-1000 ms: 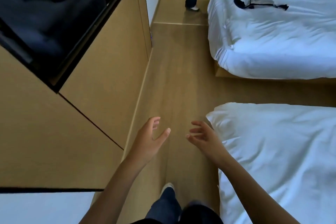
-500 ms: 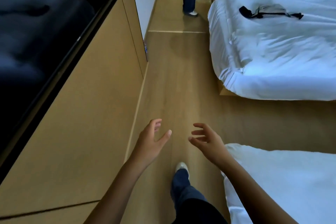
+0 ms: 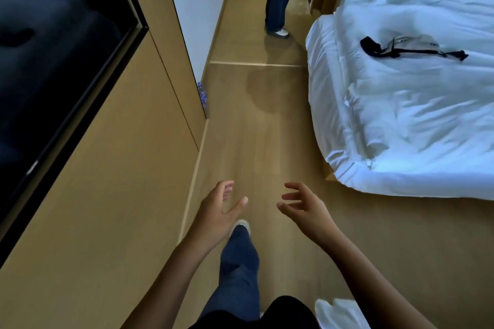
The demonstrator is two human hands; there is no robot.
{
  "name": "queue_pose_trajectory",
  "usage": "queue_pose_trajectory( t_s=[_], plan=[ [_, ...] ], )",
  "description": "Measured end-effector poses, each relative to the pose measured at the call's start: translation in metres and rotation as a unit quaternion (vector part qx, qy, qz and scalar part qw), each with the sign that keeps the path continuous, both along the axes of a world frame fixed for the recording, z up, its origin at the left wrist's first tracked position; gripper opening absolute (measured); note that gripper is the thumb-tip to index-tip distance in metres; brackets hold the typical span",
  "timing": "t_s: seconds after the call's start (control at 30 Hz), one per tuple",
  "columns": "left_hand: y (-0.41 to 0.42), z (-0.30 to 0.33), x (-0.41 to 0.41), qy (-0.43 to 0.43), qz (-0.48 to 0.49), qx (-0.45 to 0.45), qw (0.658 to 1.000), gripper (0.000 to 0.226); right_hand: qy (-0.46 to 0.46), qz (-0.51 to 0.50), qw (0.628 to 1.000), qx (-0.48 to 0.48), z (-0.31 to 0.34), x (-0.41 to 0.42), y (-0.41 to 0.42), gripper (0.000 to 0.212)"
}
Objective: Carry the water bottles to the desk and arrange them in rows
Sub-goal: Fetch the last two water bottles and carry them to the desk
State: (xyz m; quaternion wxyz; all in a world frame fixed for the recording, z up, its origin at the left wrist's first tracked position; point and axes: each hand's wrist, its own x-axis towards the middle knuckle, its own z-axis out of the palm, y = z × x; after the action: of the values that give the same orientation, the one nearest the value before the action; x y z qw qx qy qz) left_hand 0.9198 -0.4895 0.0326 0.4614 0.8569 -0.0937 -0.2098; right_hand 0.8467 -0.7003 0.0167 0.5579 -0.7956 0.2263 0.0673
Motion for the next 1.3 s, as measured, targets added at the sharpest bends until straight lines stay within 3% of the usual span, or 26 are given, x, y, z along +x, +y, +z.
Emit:
queue_pose_trajectory(
  t_s=[0.3, 0.57, 1.03, 1.3],
  plan=[
    [-0.070, 0.010, 0.234, -0.019, -0.020, 0.004, 1.000, 0.055, -0.004, -0.023, 1.000, -0.001, 0.007, 0.213, -0.061, 0.050],
    [-0.135, 0.007, 0.370, 0.001, -0.014, -0.003, 1.000, 0.052, 0.006, -0.009, 1.000, -0.002, 0.010, 0.361, -0.124, 0.050],
    [-0.274, 0.007, 0.617, -0.006, 0.099, -0.019, 0.995, 0.051, -0.011, 0.087, 0.996, -0.036, 0.006, 0.665, -0.281, 0.052],
    [-0.295, 0.000, 0.738, 0.006, 0.182, -0.044, 0.982, 0.051, -0.005, 0.162, 0.986, -0.047, -0.002, 0.817, -0.299, 0.052]
  ],
)
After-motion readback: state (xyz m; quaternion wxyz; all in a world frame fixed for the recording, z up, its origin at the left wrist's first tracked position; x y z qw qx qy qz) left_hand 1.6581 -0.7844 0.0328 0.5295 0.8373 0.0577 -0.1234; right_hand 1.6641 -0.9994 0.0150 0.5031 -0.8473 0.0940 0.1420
